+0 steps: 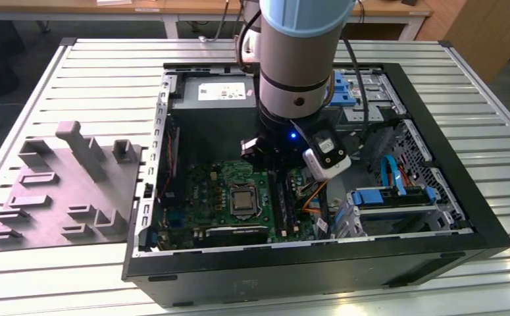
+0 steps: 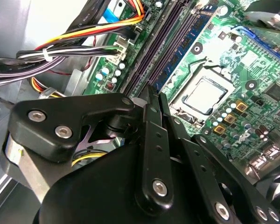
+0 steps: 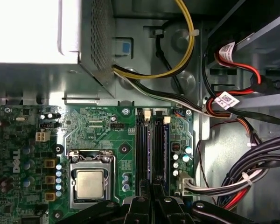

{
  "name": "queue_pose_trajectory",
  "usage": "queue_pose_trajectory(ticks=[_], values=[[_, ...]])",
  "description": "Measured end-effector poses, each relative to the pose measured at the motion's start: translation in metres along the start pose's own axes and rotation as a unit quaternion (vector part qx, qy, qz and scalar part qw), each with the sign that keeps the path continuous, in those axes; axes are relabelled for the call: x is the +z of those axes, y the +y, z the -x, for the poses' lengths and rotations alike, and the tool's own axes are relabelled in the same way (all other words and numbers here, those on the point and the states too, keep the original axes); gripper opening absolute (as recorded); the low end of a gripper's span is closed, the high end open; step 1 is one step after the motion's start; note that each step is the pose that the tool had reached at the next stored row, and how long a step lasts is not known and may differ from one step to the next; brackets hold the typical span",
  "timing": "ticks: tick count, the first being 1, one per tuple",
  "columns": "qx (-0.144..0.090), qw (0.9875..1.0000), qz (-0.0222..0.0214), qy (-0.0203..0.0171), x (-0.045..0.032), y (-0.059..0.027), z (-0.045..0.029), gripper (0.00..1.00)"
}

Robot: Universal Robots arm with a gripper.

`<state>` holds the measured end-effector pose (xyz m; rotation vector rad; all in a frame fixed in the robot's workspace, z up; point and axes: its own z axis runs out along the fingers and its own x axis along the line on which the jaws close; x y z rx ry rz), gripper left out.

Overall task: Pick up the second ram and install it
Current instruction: 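Insert the second ram into the second slot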

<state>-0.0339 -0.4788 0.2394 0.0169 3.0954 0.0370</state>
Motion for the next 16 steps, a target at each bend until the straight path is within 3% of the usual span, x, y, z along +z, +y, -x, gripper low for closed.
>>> queue_pose_trajectory(ticks=[6,9,12,16], values=[[-0.003,1.0000,0.0008,0.0001,0.0031,0.0000,0.0001,0.14],[-0.005,1.0000,0.0034,0.0002,0.0052,0.0000,0.0001,0.14],[-0.005,0.9999,0.0095,0.0002,0.0088,-0.0001,-0.0001,0.14],[-0.005,0.9999,0.0104,0.0002,0.0111,-0.0002,-0.0011,0.14]])
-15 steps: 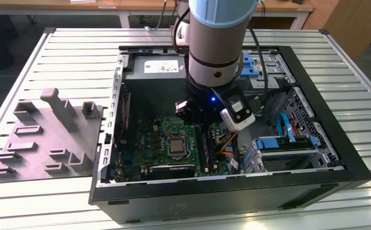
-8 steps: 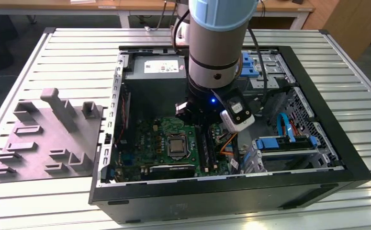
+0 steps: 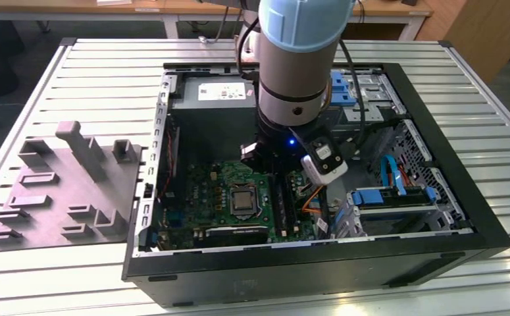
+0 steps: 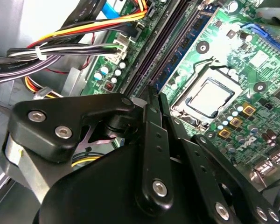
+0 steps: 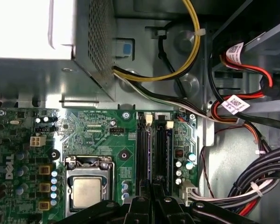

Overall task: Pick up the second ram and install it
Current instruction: 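Insert the second ram into the second slot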

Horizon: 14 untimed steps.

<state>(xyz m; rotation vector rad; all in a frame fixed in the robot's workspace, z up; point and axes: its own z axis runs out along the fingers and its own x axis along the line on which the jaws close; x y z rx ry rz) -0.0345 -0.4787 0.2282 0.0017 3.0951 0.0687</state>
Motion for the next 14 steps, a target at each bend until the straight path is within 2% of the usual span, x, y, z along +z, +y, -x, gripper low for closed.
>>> queue_pose_trajectory(ticks=[14], values=[[0.000,1.0000,0.0000,0.0000,0.0029,-0.0001,-0.0003,0.14]])
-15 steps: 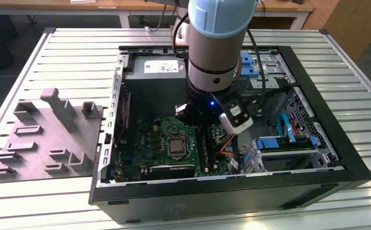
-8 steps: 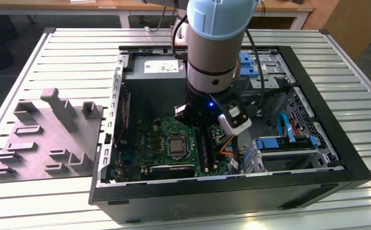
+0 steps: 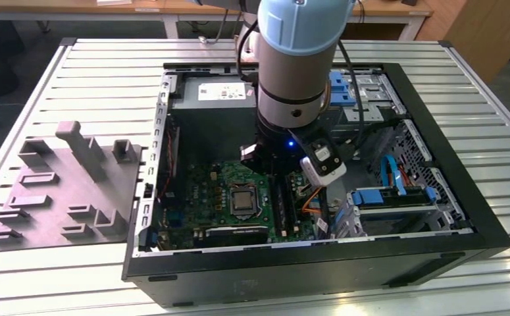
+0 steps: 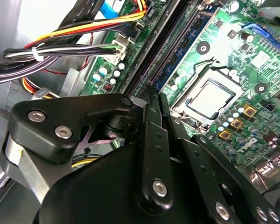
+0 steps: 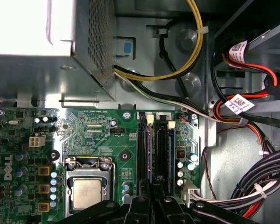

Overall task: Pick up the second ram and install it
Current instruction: 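Insert the second ram into the second slot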

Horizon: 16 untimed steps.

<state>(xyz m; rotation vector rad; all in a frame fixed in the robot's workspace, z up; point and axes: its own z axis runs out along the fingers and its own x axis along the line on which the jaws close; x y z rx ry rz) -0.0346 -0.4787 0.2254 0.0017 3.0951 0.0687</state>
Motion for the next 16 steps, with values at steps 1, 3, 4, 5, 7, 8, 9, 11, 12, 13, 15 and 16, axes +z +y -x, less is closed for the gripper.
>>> queue_pose_trajectory(ticks=[1,3,4,5,7,8,9,11,12,13,15,16], values=[[0.000,1.0000,0.0000,0.0000,0.0000,0.0000,0.0000,0.14],[0.000,1.0000,0.0002,-0.0001,0.0004,0.0000,0.0000,0.14],[0.000,1.0000,0.0003,-0.0001,0.0007,-0.0002,0.0000,0.14],[0.000,1.0000,0.0002,0.0000,0.0007,-0.0005,0.0000,0.14],[0.000,1.0000,0.0002,0.0000,0.0007,-0.0006,0.0000,0.14],[0.000,1.0000,0.0002,0.0000,0.0007,-0.0006,0.0000,0.14],[0.000,1.0000,0.0001,0.0000,0.0007,-0.0007,0.0000,0.14],[0.000,1.0000,0.0002,0.0000,0.0007,-0.0007,-0.0003,0.14],[0.000,1.0000,0.0002,0.0000,0.0008,-0.0007,-0.0007,0.14],[0.000,1.0000,0.0002,0.0000,0.0008,-0.0007,-0.0011,0.14],[0.000,1.0000,0.0002,0.0000,0.0008,-0.0007,-0.0015,0.14],[0.000,1.0000,0.0002,0.0000,0.0009,-0.0007,-0.0015,0.14]])
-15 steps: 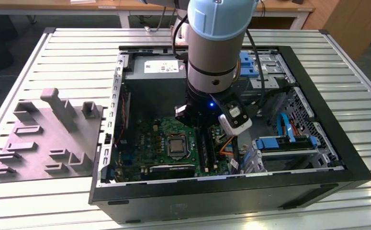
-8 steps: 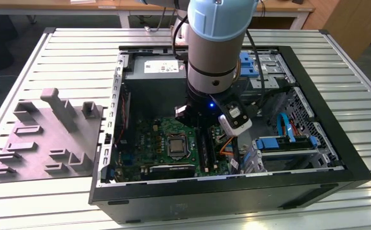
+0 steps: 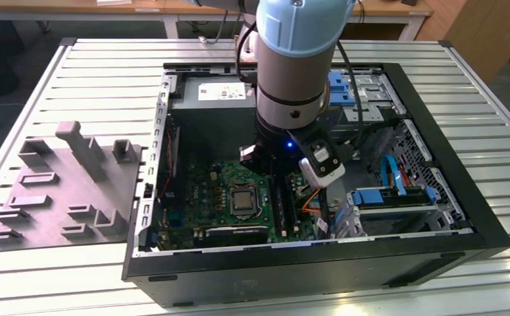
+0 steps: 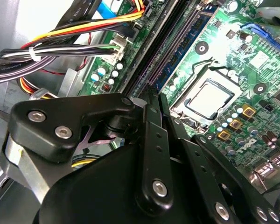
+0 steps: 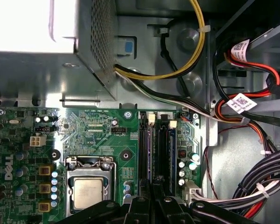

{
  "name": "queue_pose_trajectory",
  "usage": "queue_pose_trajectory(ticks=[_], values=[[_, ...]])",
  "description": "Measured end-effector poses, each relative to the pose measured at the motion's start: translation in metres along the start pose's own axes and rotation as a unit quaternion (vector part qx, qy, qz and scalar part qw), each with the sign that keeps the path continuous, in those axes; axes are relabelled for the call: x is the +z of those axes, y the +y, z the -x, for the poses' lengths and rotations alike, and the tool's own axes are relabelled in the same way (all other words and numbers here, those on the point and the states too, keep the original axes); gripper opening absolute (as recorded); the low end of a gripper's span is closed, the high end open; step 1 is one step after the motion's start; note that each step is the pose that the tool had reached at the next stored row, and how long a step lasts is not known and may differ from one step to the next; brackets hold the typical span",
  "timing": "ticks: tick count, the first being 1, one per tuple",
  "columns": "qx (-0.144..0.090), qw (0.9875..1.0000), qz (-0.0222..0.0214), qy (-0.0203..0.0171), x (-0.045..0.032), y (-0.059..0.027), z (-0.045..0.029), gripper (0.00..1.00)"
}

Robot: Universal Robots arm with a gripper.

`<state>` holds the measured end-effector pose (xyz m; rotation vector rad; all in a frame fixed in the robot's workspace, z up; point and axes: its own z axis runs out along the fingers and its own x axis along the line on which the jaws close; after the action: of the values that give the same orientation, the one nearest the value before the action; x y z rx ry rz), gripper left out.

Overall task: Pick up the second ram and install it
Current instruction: 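Insert the second ram into the second slot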

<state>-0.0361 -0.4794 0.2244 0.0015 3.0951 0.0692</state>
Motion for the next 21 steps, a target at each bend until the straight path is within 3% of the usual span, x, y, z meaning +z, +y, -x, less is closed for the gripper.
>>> queue_pose_trajectory(ticks=[21], values=[[0.000,1.0000,0.0000,0.0000,0.0014,-0.0002,0.0007,0.14]])
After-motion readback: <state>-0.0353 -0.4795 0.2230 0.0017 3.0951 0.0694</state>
